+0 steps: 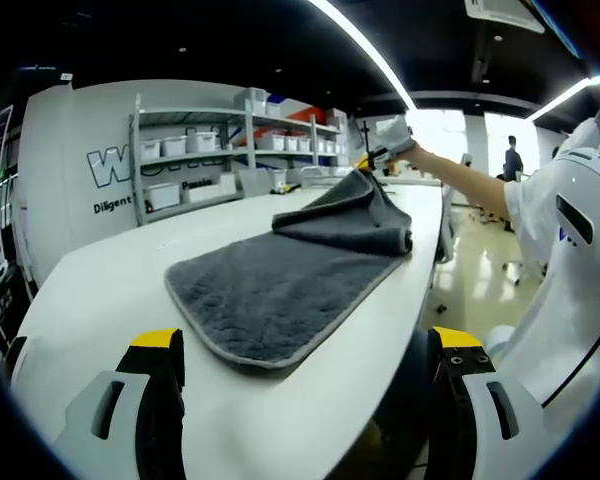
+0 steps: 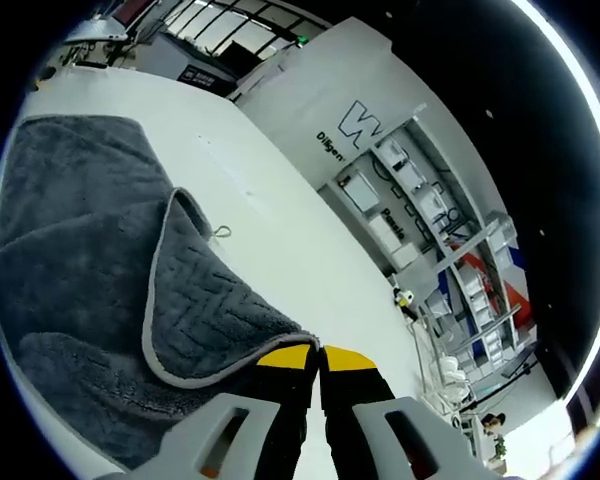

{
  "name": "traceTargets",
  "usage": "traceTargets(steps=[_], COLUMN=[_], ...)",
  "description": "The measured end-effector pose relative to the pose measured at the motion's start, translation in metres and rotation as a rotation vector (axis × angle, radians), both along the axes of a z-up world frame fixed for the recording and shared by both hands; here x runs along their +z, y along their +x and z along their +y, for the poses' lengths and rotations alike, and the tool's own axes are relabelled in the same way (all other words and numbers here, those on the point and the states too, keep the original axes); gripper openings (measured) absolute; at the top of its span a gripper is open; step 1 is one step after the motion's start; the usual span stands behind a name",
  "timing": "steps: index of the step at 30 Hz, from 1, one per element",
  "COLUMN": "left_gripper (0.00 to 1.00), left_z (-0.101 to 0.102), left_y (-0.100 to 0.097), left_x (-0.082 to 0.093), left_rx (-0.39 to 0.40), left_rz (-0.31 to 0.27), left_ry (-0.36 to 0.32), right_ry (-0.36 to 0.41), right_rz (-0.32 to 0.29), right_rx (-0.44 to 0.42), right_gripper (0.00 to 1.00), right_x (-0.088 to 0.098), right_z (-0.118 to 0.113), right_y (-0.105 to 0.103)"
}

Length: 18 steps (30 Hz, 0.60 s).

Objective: Open the folded towel by lifting each exposed corner and separating the folded layers until the towel lies flat within the target outline without major curled edges

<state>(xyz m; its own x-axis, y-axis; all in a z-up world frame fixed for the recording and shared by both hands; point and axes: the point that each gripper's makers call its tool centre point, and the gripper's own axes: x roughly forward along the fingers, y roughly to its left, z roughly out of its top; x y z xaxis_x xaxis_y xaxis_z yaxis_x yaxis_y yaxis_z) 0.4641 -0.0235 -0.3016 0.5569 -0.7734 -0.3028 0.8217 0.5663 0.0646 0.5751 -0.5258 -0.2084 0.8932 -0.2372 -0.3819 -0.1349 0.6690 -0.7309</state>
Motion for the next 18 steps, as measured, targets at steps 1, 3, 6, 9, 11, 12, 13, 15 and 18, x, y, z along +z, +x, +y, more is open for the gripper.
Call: traceTargets(steps=[1, 3, 6, 9, 11, 12, 13, 15, 18], left_gripper=[0.99, 0.99, 0.99, 0.99, 0.99, 0.99, 0.99, 0.99, 0.99], left_z=[0.0, 0.0, 0.0, 0.0, 0.001, 0.001, 0.001, 0.001, 0.001], left_y=[0.0, 0.0, -0.001, -0.001, 0.0, 0.0, 0.0, 0.0, -0.001], left_x=[0.0, 0.0, 0.0, 0.0, 0.0, 0.0, 0.0, 0.0, 0.0], left_rx=[0.0, 0.0, 0.0, 0.002, 0.003, 0.004, 0.004, 0.004, 0.004], left_rz=[0.0, -0.001, -0.001, -0.001, -0.001, -0.001, -0.001, -0.002, -0.002], left_ry=[0.001, 0.0, 0.0, 0.0, -0.001, -0.001, 0.0, 0.0, 0.001], right_ry=[-0.002, -0.012, -0.016, -0.021, -0.027, -0.028, -0.029, -0.032, -0.04], right_rz=[0.002, 0.004, 0.006, 0.009, 0.01, 0.01, 0.01, 0.012, 0.013], right_rx=[-0.004, -0.013, -0.022, -0.029, -0.035, -0.038, -0.04, -0.047, -0.058], right_gripper=[0.0, 0.0, 0.0, 0.0, 0.0, 0.0, 0.0, 0.0, 0.0], right_x=[0.0, 0.0, 0.001, 0.002, 0.003, 0.003, 0.003, 0.004, 0.006], right_z=[-0.002, -0.005, -0.008, -0.011, -0.013, -0.014, -0.015, -0.017, -0.021], right_y=[0.0, 0.0, -0.001, -0.002, -0.003, -0.003, -0.003, -0.004, -0.006])
